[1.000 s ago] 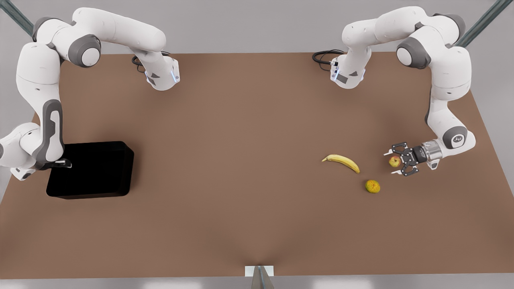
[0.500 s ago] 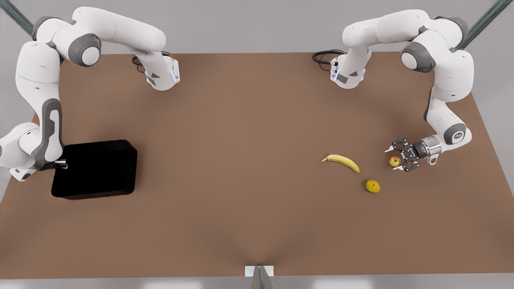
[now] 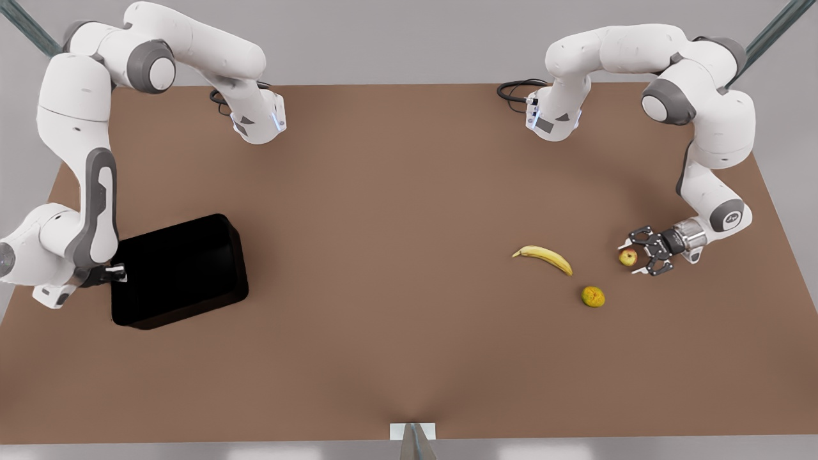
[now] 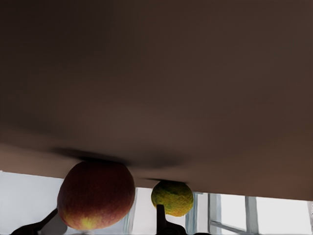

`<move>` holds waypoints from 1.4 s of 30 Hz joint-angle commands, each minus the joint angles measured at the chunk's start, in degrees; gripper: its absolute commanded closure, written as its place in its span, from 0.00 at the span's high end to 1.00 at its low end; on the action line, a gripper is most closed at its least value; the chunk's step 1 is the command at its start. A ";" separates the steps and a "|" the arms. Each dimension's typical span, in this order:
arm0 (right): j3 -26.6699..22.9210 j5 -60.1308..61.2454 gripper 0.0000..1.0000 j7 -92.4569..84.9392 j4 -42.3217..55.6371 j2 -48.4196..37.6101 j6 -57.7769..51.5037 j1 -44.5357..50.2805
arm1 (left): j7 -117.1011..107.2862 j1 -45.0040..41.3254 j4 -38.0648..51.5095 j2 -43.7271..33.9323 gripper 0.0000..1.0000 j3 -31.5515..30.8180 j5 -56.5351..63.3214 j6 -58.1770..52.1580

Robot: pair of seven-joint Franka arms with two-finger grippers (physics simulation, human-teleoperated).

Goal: Place the storage box in the middle with the right arm, and place the apple in the storage box with the left arm

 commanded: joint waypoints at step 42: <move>-10.38 -5.12 1.00 10.50 6.76 -24.70 -28.19 32.67 | 6.76 -0.08 -1.58 0.87 0.69 -1.44 0.53 2.99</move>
